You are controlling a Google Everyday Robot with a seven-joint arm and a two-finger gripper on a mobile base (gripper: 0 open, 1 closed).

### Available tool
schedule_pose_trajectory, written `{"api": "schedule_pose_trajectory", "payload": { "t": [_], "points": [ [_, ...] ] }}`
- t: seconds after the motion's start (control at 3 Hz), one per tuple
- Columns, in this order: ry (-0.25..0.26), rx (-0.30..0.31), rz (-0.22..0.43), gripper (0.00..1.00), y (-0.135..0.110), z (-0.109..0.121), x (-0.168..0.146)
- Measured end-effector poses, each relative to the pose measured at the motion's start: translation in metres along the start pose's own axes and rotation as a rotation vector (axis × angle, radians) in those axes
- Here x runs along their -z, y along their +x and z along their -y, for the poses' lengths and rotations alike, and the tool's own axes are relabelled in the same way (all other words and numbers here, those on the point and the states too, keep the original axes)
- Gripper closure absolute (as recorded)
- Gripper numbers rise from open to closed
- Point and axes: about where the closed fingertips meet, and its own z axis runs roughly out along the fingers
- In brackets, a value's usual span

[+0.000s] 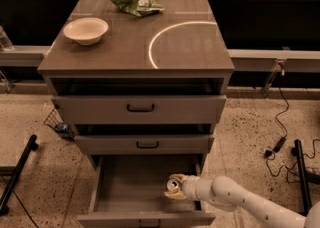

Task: Place orange can into bottom drawer

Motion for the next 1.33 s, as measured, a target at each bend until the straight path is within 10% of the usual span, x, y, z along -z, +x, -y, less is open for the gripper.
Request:
{"api": "schedule_pose_trajectory", "payload": {
  "t": [1.33],
  "points": [
    [-0.004, -0.016, -0.039, 0.14, 0.057, -0.003, -0.043]
  ]
}}
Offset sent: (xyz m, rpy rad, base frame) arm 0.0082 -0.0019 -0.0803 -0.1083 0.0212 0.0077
